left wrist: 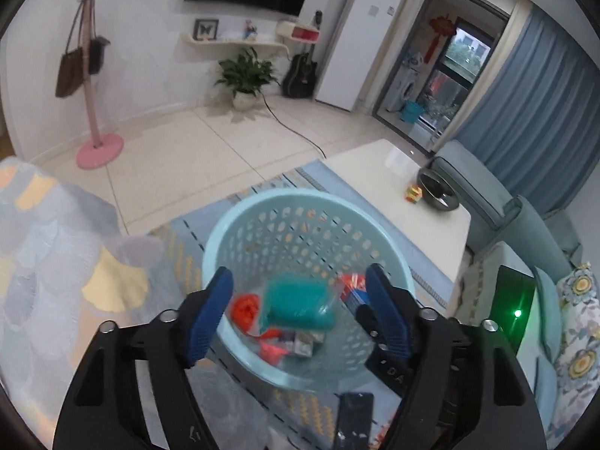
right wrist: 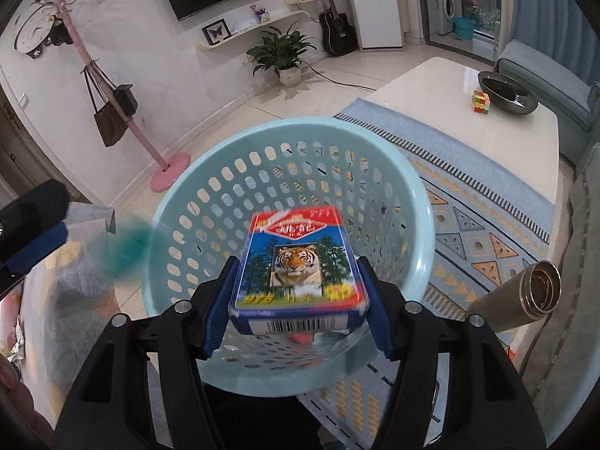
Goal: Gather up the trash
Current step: 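Drop the teal packet and tiger card box into the blue basket, opening both tools, then grasp the clear milk bottle with the left tool while the right tool reaches the patterned paper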
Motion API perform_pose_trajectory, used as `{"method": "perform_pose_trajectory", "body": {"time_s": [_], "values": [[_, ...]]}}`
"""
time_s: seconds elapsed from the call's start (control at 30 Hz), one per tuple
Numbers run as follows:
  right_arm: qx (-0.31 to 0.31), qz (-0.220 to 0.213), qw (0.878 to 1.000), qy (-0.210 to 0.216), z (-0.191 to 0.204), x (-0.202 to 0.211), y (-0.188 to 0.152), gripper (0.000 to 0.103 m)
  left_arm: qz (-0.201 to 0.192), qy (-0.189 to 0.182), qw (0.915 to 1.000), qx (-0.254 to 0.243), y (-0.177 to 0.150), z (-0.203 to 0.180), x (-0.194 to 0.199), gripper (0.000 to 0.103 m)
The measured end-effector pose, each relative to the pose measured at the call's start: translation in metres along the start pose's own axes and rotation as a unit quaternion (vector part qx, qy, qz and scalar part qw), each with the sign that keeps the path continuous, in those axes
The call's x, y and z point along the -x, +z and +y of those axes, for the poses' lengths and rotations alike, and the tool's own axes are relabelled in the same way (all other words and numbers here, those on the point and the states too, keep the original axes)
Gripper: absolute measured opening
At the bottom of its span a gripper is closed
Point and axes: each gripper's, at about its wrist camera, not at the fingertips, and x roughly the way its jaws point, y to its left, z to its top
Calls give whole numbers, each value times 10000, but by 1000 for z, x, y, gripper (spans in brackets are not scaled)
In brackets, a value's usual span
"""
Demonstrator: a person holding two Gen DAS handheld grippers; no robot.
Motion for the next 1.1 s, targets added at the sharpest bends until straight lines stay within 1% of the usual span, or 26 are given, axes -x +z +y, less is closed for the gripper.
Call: {"method": "perform_pose_trajectory", "body": {"time_s": [0.07, 0.27, 0.3, 0.33, 0.5, 0.6, 0.83, 1.0, 1.1], "values": [[-47, -38, 10000, 22, -1, 2, 2, 59, -23, -73, 10000, 8, 0, 0, 4, 72], [-26, -165, 9998, 107, 3, 18, 3, 59, -99, -90, 9998, 116, -4, 5, 23, 72], [-25, -195, 9997, 127, 5, 22, 3, 63, -136, -108, 9997, 154, -6, 7, 30, 72], [-19, -244, 9996, 154, 8, 29, 2, 64, -162, -105, 9997, 171, -6, 5, 34, 72], [120, -428, 9984, 356, 23, 56, -3, 64, -470, -47, 9986, 236, -19, 12, 80, 72], [331, -543, 9966, 527, 43, 75, -9, 64, -628, 2, 9976, 290, -30, 19, 108, 72], [951, -707, 9884, 952, 103, 110, -26, 64, -1099, 406, 9916, 543, -68, 49, 186, 75], [1582, -729, 9772, 1216, 160, 127, -46, 64, -1274, 869, 9850, 771, -91, 87, 233, 76], [1854, -636, 9696, 1465, 192, 131, -58, 65, -1394, 1187, 9779, 1006, -105, 116, 262, 76]]}}
